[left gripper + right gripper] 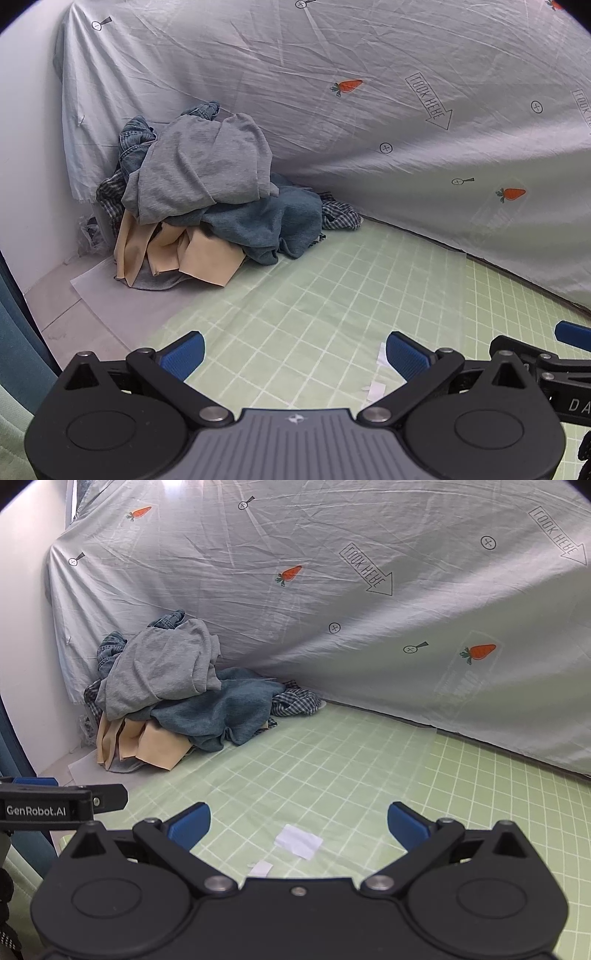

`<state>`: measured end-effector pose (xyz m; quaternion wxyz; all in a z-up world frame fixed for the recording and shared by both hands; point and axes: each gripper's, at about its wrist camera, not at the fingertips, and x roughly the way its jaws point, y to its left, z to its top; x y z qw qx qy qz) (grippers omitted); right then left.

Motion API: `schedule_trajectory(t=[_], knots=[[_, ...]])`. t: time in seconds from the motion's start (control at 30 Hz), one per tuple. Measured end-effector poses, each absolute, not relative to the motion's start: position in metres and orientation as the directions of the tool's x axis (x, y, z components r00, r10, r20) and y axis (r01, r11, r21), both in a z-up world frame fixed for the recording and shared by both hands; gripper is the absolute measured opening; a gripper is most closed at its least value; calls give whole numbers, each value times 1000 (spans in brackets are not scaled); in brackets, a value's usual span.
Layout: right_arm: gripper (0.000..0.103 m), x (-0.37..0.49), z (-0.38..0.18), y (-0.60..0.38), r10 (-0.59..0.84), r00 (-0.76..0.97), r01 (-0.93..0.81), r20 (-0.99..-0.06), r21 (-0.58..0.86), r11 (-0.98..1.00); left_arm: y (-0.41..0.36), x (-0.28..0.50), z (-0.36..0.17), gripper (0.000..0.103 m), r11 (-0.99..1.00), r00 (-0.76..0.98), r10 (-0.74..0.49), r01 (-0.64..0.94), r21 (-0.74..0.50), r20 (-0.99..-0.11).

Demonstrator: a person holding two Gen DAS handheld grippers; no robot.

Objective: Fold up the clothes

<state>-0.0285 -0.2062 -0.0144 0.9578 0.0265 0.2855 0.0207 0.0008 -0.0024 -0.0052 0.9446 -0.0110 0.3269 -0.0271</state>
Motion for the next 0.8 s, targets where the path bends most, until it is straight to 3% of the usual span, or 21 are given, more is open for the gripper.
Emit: schedule_trajectory(t=[0.8], knots=[[103, -25, -17, -204, 38, 825, -10, -564, 53, 999, -3, 6, -6, 103, 998, 781, -58, 46, -36, -621]])
